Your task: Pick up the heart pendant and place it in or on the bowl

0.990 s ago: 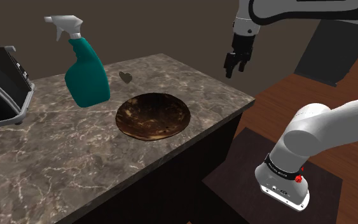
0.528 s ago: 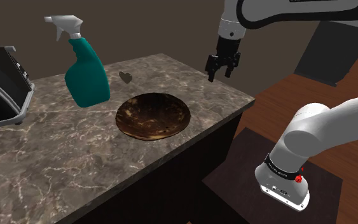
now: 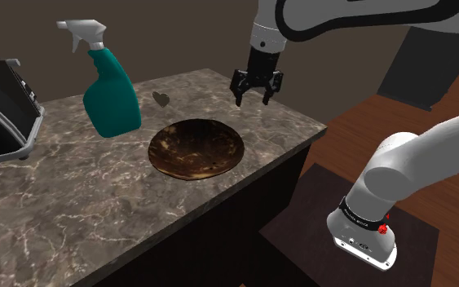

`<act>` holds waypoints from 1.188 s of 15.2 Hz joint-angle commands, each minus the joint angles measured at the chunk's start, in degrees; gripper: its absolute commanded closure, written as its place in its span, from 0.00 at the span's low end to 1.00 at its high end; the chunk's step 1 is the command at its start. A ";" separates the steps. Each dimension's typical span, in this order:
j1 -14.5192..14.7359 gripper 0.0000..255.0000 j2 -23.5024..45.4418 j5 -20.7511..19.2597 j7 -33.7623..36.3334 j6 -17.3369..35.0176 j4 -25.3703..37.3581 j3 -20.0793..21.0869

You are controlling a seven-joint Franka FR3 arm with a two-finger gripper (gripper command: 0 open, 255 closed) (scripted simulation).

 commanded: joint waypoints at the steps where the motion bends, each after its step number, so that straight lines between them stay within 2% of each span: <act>1: -0.36 0.00 2.73 0.80 5.04 1.91 2.33 2.64; 6: -2.07 0.00 10.36 0.26 16.66 6.02 9.44 8.58; 10: -3.74 0.00 17.54 -2.68 26.58 8.55 16.58 13.28; 15: -4.86 0.00 28.20 -10.17 40.09 9.97 27.54 18.50; 18: -3.94 0.00 35.56 -16.54 48.46 9.38 35.49 20.59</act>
